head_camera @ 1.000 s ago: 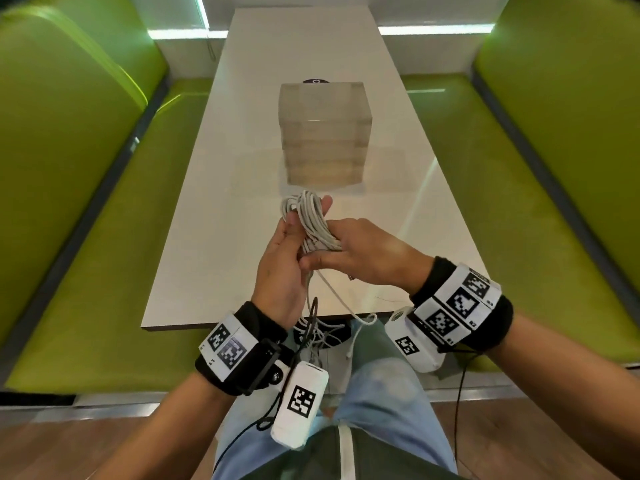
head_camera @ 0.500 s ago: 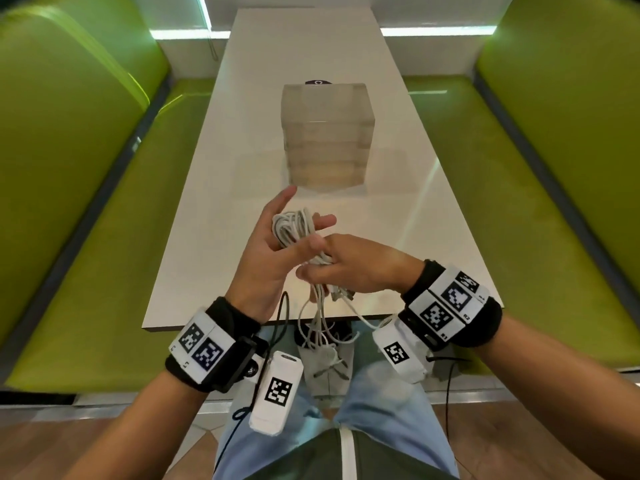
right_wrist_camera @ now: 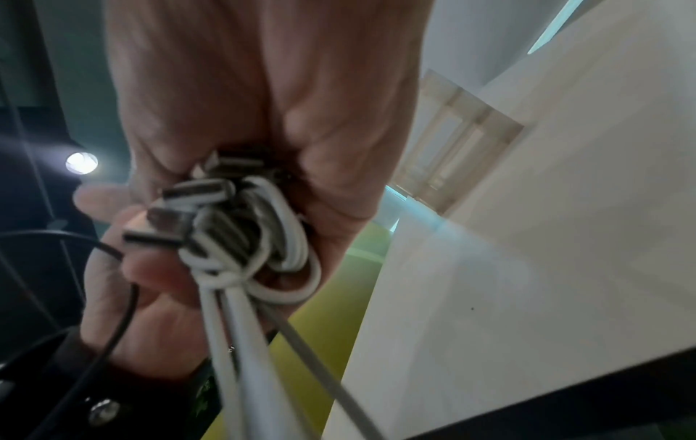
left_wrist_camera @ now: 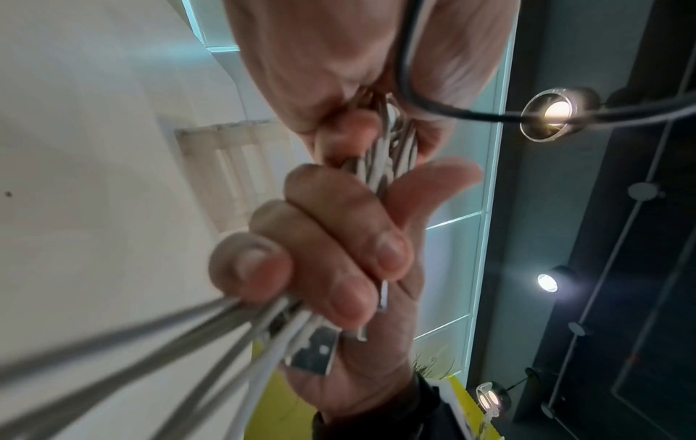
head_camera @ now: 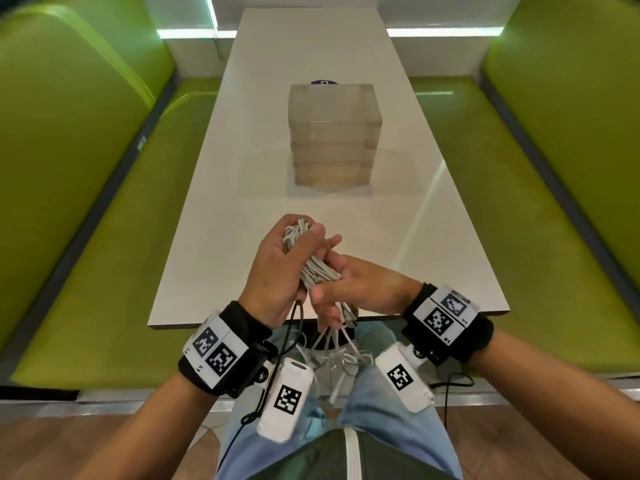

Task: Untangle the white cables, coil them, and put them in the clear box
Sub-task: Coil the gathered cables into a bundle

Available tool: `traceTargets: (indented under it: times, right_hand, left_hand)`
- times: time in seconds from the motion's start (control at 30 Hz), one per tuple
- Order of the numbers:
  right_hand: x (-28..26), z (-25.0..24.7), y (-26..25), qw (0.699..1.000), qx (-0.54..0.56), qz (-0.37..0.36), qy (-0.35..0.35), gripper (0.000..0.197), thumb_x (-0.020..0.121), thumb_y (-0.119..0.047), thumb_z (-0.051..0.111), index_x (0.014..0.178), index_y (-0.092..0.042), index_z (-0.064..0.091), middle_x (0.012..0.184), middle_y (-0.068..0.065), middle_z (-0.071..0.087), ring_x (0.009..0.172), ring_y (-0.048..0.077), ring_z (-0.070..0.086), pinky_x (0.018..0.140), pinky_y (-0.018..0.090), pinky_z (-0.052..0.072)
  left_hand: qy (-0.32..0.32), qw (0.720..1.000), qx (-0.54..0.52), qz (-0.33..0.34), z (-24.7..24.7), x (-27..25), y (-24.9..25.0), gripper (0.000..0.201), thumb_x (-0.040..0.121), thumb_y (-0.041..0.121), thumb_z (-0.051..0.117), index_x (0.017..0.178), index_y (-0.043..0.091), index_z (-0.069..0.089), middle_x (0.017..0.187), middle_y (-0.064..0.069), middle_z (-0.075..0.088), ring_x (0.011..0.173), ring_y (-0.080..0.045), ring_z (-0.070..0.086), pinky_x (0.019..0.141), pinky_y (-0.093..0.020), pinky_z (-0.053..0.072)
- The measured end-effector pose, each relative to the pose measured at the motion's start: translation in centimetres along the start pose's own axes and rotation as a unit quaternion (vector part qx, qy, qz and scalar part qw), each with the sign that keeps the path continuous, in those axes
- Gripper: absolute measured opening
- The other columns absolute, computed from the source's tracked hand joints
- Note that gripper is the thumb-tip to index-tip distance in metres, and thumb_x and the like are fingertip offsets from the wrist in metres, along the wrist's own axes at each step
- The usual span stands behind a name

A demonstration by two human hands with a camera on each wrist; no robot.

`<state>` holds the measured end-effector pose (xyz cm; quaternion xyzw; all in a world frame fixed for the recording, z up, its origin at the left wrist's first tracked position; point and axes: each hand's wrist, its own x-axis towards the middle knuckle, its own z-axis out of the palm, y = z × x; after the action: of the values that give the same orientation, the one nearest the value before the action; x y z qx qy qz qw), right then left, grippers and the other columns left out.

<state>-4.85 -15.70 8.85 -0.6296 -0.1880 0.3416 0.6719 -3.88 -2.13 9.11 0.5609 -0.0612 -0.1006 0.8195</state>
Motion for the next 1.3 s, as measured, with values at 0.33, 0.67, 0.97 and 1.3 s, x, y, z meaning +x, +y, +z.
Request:
traceTargets:
  times: [0.33,0.67,0.97,1.3]
  right_hand:
    - [0.1,0.3,0.0,0.996,0.030,0.019,0.085,0.023,0.097,-0.006,0.047,0.114,0.007,0.038,0.042,0.000,0.043,0.034,0.014,0.040,0.044,0.028,0.044]
    - [-0.5,0.4,-1.0,0.994,-0.011,-0.003,0.113,0.033,0.095,-0.019,0.050,0.063,-0.013,0.051,0.042,-0.001,0.045,0.036,0.015,0.043,0.048,0.029,0.046]
    - [-0.3,-2.4,-4.9,0.963,0.076,-0.133,0.221,0.030,0.093,-0.031,0.051,0.071,-0.012,0.055,0.057,0.000,0.059,0.060,0.023,0.064,0.061,0.050,0.042]
    - [-0.5,-2.8,-6.3,0.941,0.140,-0.163,0.263,0.031,0.098,-0.023,0.046,0.069,-0.011,0.045,0.043,-0.004,0.039,0.036,0.013,0.040,0.052,0.031,0.038]
  left_hand:
    - [-0.002,1.000,0.008,0.003,0.8,0.2,0.5,0.011,0.093,0.013,0.055,0.088,0.006,0.048,0.058,0.007,0.056,0.061,-0.007,0.063,0.094,-0.037,0.052]
    - [-0.059,0.998,0.023,0.014,0.0,0.5,0.1,0.050,0.078,0.047,0.068,0.110,0.013,0.051,0.088,-0.005,0.069,0.097,-0.028,0.069,0.078,-0.037,0.056]
    - [-0.164,0.974,0.140,-0.065,0.9,-0.9,-3.2,0.036,0.087,0.053,0.055,0.095,0.018,0.059,0.057,-0.001,0.061,0.053,-0.019,0.064,0.059,-0.030,0.053]
    - [-0.148,0.983,0.064,-0.082,2.0,-0.2,-2.9,0.043,0.089,0.057,0.038,0.077,0.021,0.058,0.052,0.006,0.034,0.042,-0.007,0.022,0.045,-0.026,0.017]
